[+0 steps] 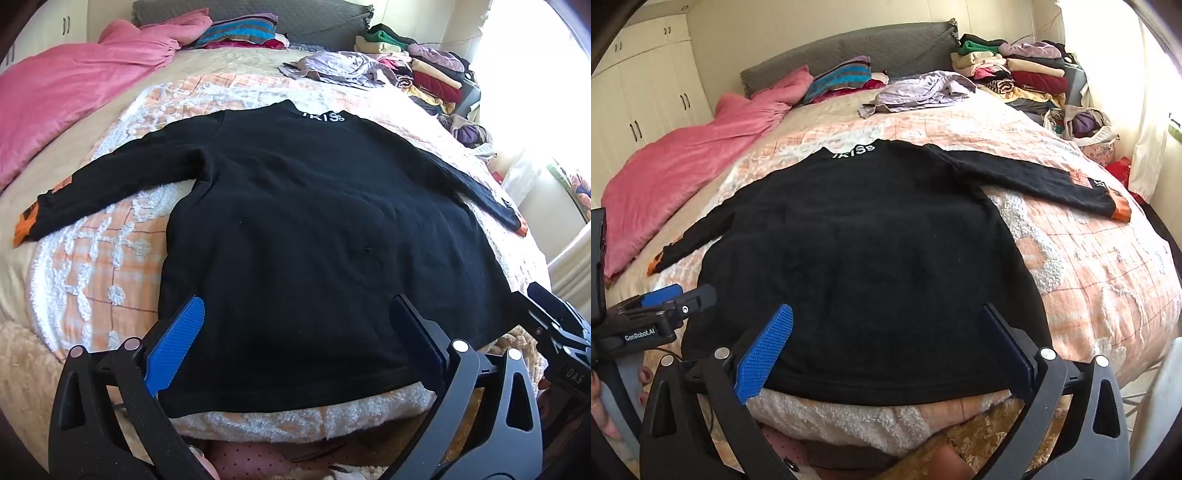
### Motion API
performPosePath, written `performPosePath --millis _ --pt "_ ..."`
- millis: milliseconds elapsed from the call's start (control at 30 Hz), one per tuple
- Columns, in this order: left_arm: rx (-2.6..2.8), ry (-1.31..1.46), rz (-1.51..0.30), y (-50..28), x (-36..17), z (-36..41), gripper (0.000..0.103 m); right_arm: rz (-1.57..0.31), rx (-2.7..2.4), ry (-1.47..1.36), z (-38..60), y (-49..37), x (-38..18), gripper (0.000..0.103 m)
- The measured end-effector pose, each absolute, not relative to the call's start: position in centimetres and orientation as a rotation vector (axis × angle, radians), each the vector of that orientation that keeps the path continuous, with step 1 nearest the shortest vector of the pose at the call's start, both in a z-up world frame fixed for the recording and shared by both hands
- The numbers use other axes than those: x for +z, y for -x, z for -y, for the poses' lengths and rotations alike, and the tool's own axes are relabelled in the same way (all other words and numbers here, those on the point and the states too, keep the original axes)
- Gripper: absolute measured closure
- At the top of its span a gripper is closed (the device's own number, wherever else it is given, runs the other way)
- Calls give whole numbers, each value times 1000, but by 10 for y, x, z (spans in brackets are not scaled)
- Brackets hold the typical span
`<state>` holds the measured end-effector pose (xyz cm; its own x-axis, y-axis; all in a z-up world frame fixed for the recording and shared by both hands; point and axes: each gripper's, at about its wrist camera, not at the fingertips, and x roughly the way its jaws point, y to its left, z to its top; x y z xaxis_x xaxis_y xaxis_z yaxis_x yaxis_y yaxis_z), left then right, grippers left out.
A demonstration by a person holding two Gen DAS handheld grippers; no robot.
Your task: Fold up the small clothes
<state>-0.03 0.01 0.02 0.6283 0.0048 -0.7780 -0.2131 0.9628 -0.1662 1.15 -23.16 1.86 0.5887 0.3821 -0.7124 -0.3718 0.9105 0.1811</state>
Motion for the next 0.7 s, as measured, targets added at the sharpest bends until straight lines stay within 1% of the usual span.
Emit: performPosePath --millis 200,233,333,700 --pt "134 244 -895 0 0 0 9 -856 446 22 223 -9 13 4" --pt "130 243 -893 0 0 0 9 -838 445 -9 227 -7 19 4" --pt "131 245 -893 3 0 0 9 -821 441 16 225 -2 19 4" --pt "131 247 -894 1 0 0 9 -819 442 22 223 0 19 4"
